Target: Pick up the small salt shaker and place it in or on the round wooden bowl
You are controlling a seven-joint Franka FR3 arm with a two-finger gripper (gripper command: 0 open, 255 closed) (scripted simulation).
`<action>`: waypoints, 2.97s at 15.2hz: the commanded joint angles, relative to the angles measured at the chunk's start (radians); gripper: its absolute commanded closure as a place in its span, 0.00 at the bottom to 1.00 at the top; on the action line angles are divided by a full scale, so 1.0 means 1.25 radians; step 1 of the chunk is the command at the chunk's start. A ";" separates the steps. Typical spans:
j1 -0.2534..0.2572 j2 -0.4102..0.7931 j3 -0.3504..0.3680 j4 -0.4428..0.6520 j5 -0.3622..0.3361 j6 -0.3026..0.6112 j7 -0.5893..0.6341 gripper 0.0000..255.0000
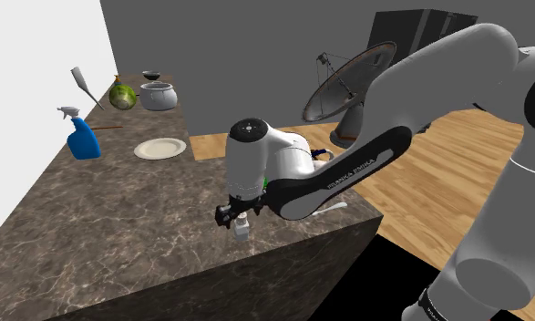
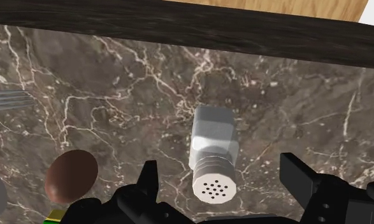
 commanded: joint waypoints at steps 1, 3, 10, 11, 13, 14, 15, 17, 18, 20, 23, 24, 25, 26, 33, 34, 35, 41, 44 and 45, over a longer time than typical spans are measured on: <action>0.001 0.021 -0.004 -0.001 -0.025 0.014 0.018 0.00; 0.001 0.046 -0.011 -0.002 -0.054 0.031 0.037 0.00; 0.002 0.046 -0.012 -0.002 -0.054 0.031 0.037 0.00; 0.002 0.046 -0.012 -0.002 -0.054 0.031 0.037 0.00; 0.002 0.046 -0.012 -0.002 -0.054 0.031 0.037 1.00; 0.002 0.046 -0.012 -0.002 -0.054 0.031 0.037 1.00; 0.001 0.046 -0.012 -0.002 -0.054 0.031 0.037 1.00; 0.002 0.046 -0.012 -0.002 -0.054 0.031 0.037 1.00; 0.002 0.046 -0.012 -0.002 -0.054 0.031 0.037 1.00; 0.002 0.046 -0.012 -0.002 -0.054 0.031 0.037 1.00; -0.001 0.029 -0.007 0.003 -0.032 0.017 0.018 1.00; -0.003 0.021 -0.006 0.005 -0.022 0.010 0.009 1.00; -0.004 0.013 -0.004 0.008 -0.011 0.003 0.000 1.00; -0.005 0.005 -0.003 0.011 -0.001 -0.004 -0.009 1.00; -0.008 -0.044 0.002 0.039 0.062 -0.060 -0.066 1.00; -0.008 -0.051 0.002 0.044 0.070 -0.068 -0.073 1.00; -0.008 -0.057 0.002 0.049 0.078 -0.077 -0.081 1.00; -0.008 -0.089 0.000 0.083 0.117 -0.130 -0.119 1.00; -0.008 -0.103 -0.001 0.103 0.132 -0.158 -0.136 1.00; -0.007 -0.107 -0.002 0.110 0.137 -0.167 -0.141 1.00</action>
